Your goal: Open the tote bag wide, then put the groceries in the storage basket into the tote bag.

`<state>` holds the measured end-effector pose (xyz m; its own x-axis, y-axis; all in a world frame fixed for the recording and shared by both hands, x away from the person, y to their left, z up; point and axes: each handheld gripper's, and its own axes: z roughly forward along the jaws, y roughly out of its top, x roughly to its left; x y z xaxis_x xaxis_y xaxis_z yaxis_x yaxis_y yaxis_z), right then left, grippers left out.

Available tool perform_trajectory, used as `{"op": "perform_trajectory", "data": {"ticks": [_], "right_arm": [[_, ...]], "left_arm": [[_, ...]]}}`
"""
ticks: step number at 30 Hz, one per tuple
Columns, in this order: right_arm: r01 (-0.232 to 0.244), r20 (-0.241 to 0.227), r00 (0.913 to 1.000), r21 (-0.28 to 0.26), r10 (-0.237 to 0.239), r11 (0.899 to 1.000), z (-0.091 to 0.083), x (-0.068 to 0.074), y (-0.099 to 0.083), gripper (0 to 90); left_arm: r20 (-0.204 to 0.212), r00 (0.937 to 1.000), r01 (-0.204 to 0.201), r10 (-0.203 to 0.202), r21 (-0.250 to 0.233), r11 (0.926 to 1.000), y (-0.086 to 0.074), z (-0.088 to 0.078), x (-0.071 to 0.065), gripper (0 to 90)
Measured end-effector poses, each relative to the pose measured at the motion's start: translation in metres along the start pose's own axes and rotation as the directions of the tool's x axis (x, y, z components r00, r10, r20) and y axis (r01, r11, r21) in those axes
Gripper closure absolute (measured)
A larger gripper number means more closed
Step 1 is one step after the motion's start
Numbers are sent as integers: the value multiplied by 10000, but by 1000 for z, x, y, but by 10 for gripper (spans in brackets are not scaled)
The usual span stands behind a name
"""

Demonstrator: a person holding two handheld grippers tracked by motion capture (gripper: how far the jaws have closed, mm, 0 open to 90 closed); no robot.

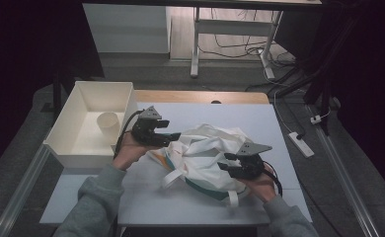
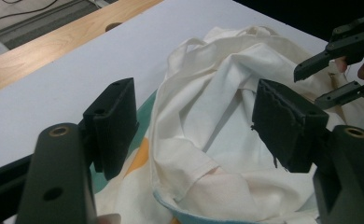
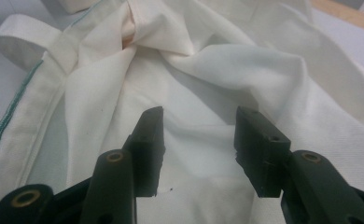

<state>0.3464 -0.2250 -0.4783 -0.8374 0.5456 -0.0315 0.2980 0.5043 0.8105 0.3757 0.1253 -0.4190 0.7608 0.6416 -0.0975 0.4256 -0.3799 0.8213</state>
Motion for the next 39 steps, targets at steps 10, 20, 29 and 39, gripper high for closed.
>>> {"op": "perform_trajectory", "data": {"ticks": [10, 20, 29, 39], "right_arm": [[256, 341, 9991, -195, -250, 9995, -4, 1, -1, 518], [400, 414, 9984, -165, -392, 9991, -4, 3, -1, 517], [456, 469, 9979, -119, -450, 9989, -3, 4, -1, 518], [511, 445, 9977, -119, -505, 9986, -2, 7, 0, 518]], "left_arm": [[-169, 9995, -270, 263, -435, 9987, 10, -28, -4, 303], [-850, 9963, 103, -151, -572, 9983, 3, -56, 7, 291], [-1270, 9906, 402, -502, -804, 9960, -4, -74, 22, 286], [-1509, 9844, 753, -905, -1039, 9917, -8, -84, 36, 278]]}}
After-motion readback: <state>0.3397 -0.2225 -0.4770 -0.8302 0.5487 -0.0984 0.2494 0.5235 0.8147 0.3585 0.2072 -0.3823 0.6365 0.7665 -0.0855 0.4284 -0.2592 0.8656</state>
